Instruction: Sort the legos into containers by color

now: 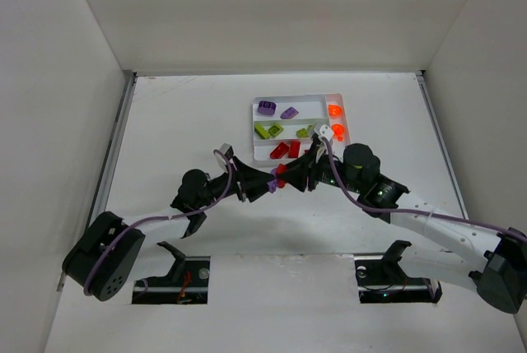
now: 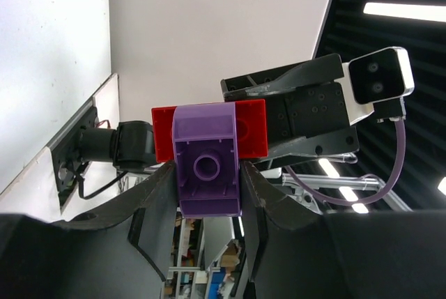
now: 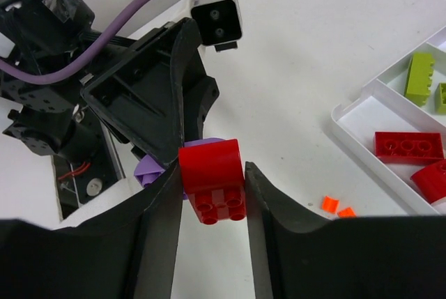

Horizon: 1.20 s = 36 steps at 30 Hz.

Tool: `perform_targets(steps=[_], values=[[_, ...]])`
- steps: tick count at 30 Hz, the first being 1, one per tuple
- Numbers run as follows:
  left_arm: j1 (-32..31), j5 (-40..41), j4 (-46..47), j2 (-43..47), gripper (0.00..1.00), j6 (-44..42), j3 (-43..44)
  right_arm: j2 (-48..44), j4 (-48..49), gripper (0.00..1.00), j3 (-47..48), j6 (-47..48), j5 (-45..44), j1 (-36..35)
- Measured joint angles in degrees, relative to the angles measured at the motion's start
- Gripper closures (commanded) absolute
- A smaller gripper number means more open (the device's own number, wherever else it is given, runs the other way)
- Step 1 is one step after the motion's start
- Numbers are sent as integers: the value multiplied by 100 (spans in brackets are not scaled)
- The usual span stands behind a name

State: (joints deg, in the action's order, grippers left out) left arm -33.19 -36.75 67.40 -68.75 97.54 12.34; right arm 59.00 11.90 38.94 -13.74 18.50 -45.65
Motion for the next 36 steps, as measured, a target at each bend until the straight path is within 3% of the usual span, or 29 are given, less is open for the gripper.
perform_targets(steps=[3,8,15,18,25,30,36], values=[[31,15,-57,0,79,57,0,35,-15,74,0,0,35,39],[234,-11,-15,35,82,63,-70,24,-42,82,-7,-20,28,83],[1113,61,249,20,83,-4,-483,-612,-61,80,-166,-385,-190,654],[1320,70,334,-61,83,-90,-533,-483,271,78,-166,-614,-393,837],[1425,223,450,-70,83,-570,-533,1744,1185,77,98,-1451,-2006,673],[1683,417,407,420,83,-979,-555,3416,1521,76,750,-2107,-3112,459],[1742,671,42,1102,82,-1572,-680,4511,1838,75,1563,-2728,-4039,269]])
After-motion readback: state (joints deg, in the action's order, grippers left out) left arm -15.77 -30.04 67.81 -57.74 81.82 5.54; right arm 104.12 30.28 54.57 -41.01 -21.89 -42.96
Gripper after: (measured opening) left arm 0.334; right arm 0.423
